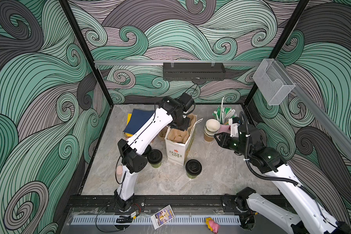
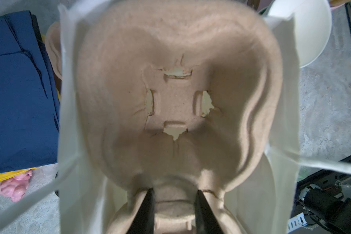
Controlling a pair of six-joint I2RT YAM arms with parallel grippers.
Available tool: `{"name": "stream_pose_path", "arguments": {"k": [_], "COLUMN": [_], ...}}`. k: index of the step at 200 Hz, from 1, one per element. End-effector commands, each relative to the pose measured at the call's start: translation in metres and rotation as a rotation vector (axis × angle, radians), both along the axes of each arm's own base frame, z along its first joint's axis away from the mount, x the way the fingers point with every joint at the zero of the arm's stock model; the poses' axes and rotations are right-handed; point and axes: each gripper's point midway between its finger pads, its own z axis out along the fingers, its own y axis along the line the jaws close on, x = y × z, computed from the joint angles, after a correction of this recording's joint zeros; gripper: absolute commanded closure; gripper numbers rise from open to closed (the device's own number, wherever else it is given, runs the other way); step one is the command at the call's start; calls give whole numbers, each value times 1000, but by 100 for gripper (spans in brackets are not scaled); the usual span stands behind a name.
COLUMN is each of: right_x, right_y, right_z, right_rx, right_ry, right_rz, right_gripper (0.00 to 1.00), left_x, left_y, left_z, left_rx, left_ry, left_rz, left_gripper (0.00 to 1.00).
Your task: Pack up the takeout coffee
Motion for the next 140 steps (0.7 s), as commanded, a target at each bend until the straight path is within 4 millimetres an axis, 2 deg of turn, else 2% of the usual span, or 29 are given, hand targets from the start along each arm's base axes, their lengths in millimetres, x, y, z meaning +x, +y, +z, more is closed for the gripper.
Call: {"name": "stream_pose_path", "arguments": {"k": [1, 48, 98, 140], "right_x": [-1, -4, -4, -5], "right_y": [-4, -6, -7, -7], "right_z": [-7, -7, -8, -10], "right_rx": [-10, -4, -3, -8], "right_ry": [16, 11, 13, 16], "right_rz": [-20, -22, -23, -24], "right_gripper": [65, 65, 65, 65], "left_x": [-14, -19, -20, -23], "left_y": [10, 10, 3, 7], "left_z": [10, 5, 26, 23], "left_rx": [11, 18, -32, -20], "left_ry": [6, 45, -18, -17], "left_rz": [-7, -10, -38, -32], "left_gripper": [87, 88, 89, 89]}}
